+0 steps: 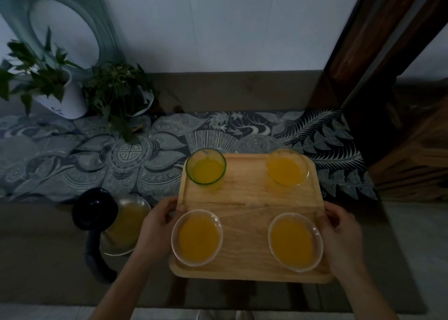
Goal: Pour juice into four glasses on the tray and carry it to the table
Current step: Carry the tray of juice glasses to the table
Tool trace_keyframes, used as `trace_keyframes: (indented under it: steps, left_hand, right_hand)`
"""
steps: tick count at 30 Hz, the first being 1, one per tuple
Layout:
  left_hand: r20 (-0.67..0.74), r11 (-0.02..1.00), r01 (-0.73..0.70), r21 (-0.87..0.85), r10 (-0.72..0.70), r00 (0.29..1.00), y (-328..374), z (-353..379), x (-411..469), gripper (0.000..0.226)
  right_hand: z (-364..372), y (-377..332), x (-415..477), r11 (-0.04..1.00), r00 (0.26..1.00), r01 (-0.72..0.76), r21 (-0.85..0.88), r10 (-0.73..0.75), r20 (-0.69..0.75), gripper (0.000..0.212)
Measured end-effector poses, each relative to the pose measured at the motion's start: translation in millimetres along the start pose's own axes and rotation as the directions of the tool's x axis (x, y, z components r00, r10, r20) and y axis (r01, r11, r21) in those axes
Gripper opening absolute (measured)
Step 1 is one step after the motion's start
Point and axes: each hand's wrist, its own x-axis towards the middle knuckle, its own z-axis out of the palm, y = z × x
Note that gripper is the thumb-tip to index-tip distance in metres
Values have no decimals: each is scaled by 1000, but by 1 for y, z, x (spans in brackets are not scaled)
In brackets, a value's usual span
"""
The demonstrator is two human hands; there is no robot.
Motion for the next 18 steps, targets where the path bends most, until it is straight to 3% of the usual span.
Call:
trace_keyframes:
  steps: [18]
  left_hand:
    - [13, 983, -133, -128, 136, 991, 78, 22, -50, 23]
  right_hand:
    - [-87, -18, -25, 990, 1000, -3, 138, 5, -16, 17]
